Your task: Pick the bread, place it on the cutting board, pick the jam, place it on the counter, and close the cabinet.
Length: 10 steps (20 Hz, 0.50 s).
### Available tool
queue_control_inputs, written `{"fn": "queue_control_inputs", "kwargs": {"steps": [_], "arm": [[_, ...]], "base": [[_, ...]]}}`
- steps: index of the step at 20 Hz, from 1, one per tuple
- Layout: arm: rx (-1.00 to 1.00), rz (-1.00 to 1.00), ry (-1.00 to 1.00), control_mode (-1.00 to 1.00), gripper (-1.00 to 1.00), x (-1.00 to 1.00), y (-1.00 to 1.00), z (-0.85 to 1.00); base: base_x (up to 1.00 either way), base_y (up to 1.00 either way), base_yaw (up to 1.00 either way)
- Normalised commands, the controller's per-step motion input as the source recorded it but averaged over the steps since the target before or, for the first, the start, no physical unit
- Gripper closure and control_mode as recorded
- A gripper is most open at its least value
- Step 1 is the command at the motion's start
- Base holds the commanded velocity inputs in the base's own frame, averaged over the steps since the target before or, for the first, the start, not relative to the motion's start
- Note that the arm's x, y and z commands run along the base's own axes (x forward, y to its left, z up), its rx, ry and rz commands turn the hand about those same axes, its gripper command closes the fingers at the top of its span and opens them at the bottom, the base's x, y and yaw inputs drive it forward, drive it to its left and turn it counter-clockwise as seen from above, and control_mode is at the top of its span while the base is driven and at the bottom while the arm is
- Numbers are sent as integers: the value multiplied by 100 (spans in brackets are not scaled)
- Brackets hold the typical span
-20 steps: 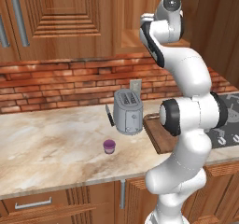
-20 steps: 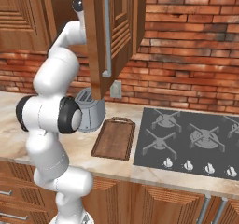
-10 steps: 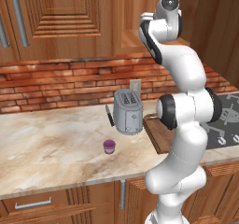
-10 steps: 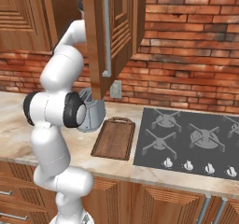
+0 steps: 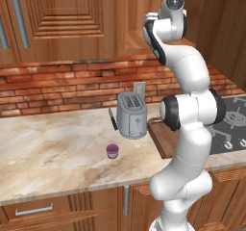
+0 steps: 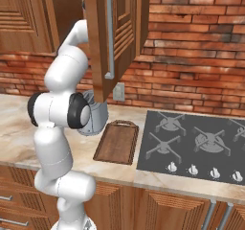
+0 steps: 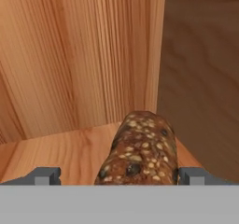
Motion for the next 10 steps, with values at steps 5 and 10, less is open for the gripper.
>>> {"fn": "queue_control_inputs", "kwargs": {"steps": [5, 10], "arm": [[0, 0, 0, -100, -100, 5, -4, -12], [0, 0, 0, -100, -100, 0, -1, -17]], "base": [[0, 0, 0], [0, 0, 0]]}}
